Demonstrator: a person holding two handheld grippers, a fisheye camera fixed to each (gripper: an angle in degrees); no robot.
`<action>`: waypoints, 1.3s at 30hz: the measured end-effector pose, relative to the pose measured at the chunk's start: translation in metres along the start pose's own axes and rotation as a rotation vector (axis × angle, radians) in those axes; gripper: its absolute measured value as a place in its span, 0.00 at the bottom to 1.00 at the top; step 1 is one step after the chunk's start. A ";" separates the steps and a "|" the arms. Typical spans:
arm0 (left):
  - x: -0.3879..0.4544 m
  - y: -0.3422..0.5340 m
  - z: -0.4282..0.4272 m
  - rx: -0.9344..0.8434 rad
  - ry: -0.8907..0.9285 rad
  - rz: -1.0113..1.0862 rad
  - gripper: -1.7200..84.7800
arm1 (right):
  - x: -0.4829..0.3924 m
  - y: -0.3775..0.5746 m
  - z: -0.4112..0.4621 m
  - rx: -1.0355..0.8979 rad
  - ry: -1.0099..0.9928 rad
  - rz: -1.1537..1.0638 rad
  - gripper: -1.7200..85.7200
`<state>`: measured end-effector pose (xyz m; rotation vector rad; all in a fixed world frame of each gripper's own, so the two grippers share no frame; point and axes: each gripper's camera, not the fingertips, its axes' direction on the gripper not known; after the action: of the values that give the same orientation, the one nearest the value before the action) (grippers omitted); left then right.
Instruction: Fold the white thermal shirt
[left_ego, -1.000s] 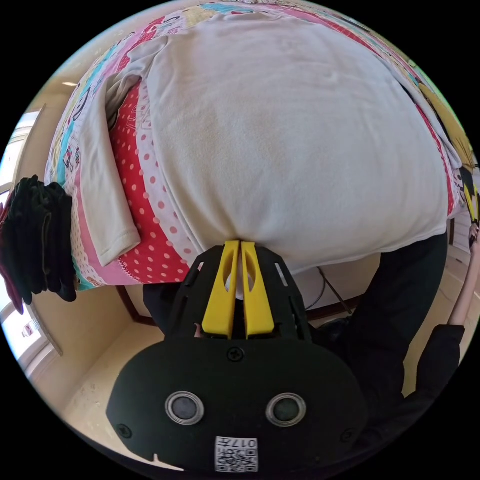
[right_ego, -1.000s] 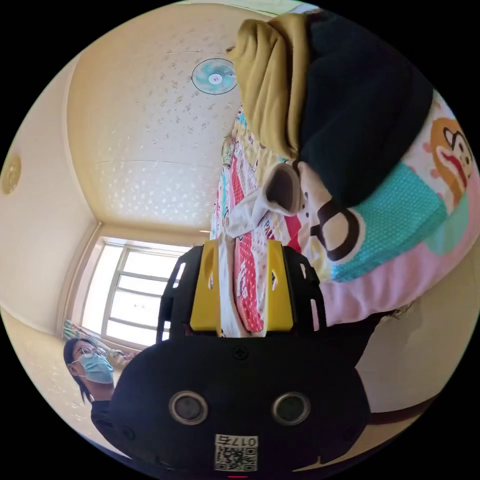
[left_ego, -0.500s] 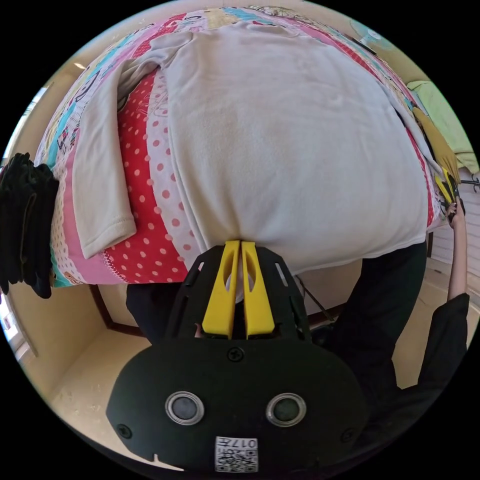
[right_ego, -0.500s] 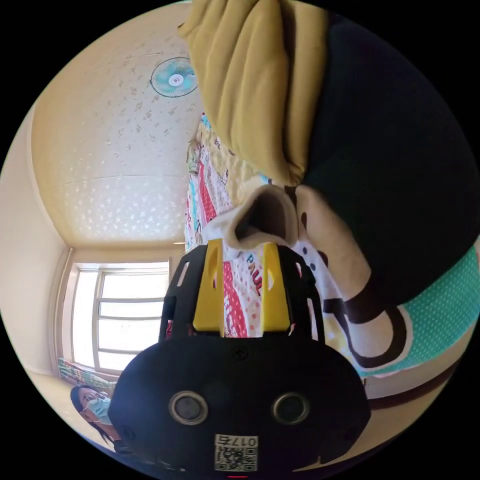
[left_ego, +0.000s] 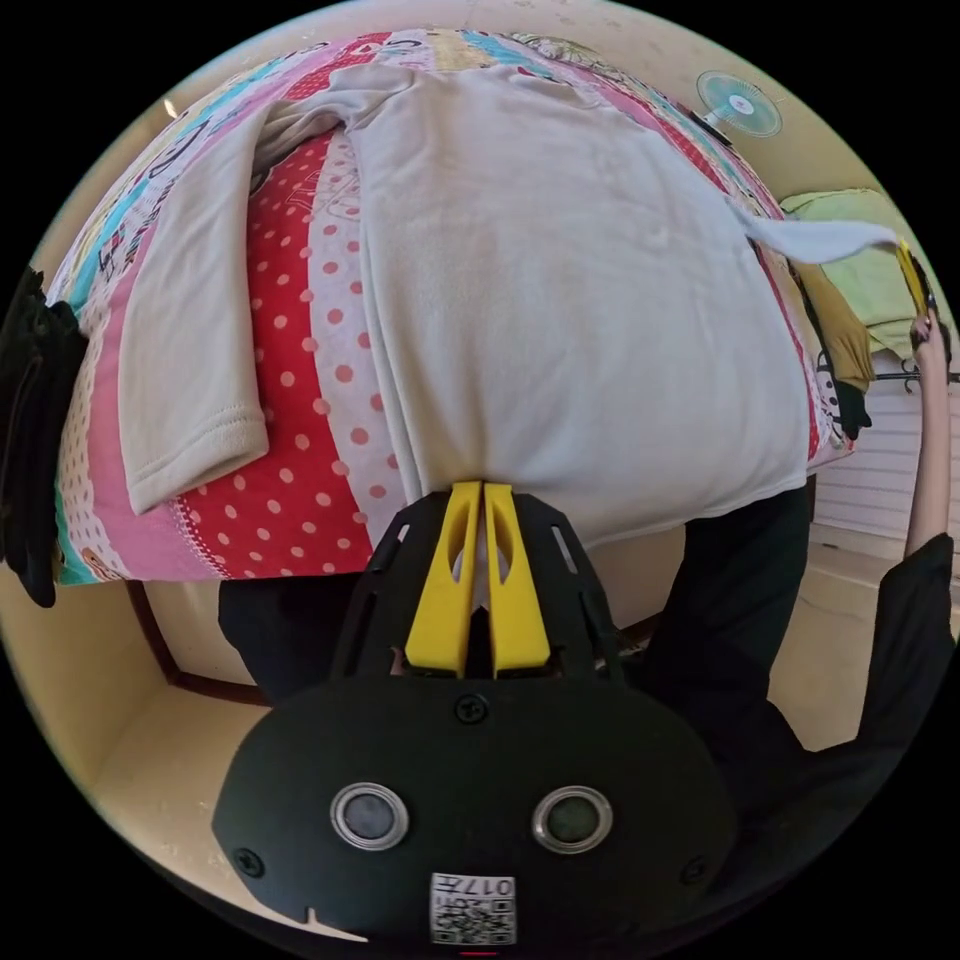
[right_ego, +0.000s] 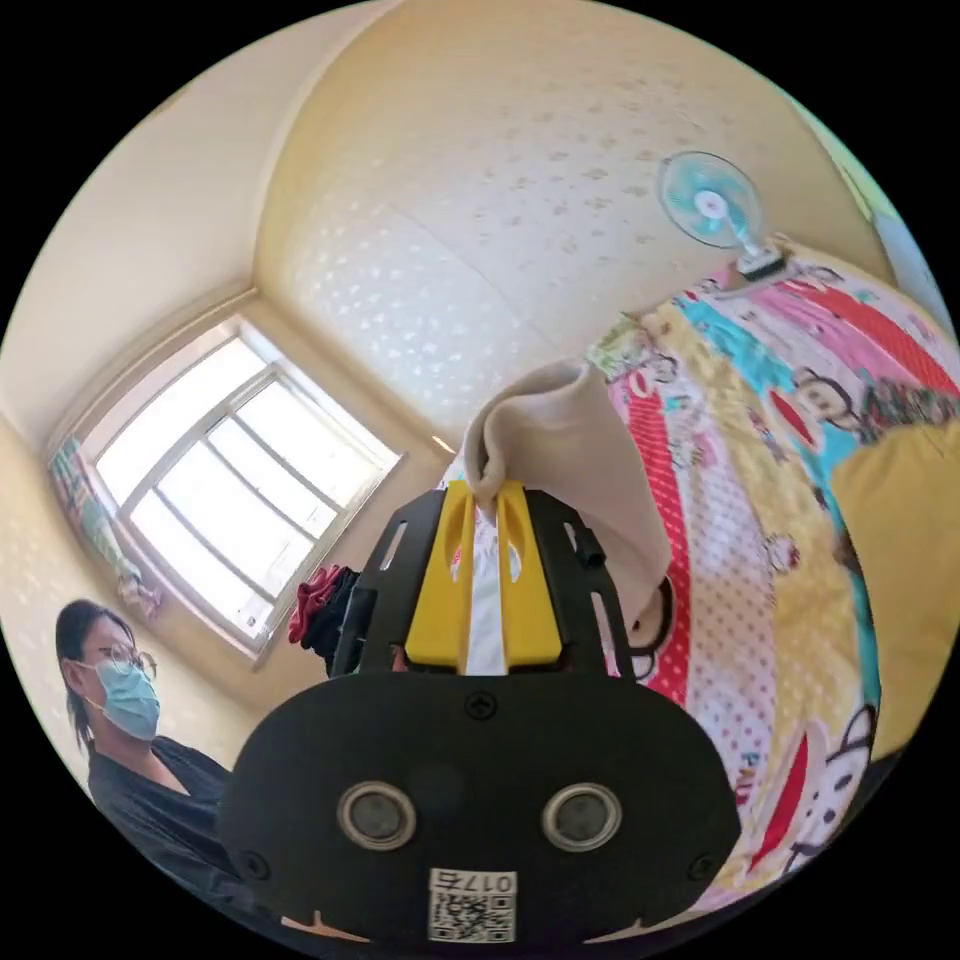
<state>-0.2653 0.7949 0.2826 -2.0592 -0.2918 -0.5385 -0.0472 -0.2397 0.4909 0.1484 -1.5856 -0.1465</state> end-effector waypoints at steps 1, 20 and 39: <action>0.001 0.004 0.003 0.005 -0.028 0.004 0.01 | -0.036 -0.012 0.047 -0.031 -0.043 -0.089 0.06; -0.115 0.037 -0.038 0.283 0.268 0.084 0.01 | 0.027 0.095 0.372 -0.503 0.033 0.158 0.17; -0.122 -0.039 0.067 0.236 0.371 0.101 0.01 | 0.184 0.092 0.427 -0.435 0.229 0.363 0.07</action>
<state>-0.3707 0.8734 0.2226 -1.6979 -0.0286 -0.7708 -0.4781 -0.1828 0.6806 -0.4456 -1.2950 -0.1797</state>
